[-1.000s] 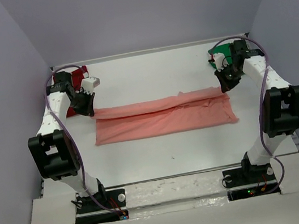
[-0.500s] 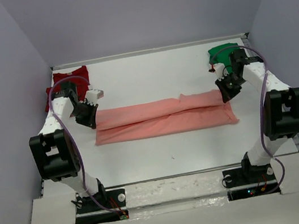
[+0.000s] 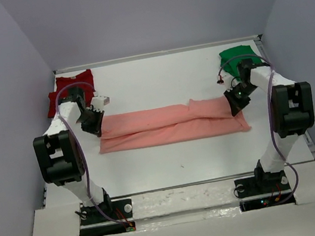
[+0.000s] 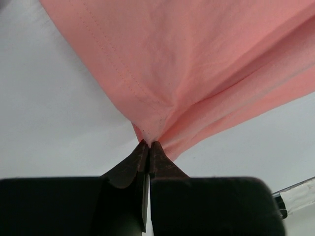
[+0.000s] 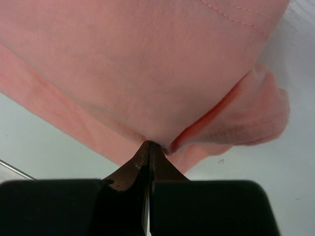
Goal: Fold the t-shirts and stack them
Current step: Fold the other side of the tshirt into a rectangle
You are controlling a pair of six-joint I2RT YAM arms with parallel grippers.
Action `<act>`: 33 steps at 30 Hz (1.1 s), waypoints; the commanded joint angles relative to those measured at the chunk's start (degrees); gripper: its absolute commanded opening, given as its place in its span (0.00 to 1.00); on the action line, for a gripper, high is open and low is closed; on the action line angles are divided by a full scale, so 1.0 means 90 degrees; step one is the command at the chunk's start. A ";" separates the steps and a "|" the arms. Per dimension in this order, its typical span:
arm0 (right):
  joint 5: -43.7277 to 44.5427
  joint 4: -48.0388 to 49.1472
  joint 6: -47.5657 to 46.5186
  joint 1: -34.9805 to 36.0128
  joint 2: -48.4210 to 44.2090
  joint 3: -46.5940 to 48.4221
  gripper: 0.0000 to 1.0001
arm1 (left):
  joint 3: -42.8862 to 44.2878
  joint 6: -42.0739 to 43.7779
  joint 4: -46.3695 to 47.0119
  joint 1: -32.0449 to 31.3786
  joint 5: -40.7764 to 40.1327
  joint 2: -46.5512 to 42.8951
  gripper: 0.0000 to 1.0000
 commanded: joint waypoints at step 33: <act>0.0070 -0.0917 -0.0070 -0.0079 0.0214 0.1008 0.73 | 0.0379 -0.0509 -0.0237 -0.0825 -0.2462 -0.0424 0.99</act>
